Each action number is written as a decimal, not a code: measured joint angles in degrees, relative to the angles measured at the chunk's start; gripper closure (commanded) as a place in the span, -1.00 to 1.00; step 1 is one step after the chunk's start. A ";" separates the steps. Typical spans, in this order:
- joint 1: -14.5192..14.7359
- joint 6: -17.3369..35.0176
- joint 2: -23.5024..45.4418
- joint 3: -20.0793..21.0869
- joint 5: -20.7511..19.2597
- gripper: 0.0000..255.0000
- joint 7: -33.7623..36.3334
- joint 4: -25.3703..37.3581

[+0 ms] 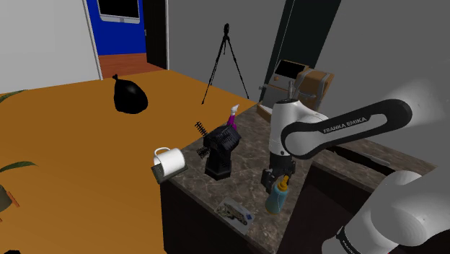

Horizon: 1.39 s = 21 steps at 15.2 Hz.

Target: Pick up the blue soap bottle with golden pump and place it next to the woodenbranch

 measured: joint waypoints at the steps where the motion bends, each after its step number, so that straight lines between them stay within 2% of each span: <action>1: 0.01 0.05 0.01 0.01 0.02 -1.00 0.01 -0.04; 4: 0.02 0.11 0.04 0.02 0.02 -1.00 0.01 -0.06; 5: 0.02 0.12 0.04 0.02 0.02 1.00 0.01 -0.06; 15: 0.02 0.12 0.04 0.03 0.04 1.00 0.01 -0.05; 21: 0.13 -5.01 -3.29 -0.59 -0.13 1.00 -0.03 1.78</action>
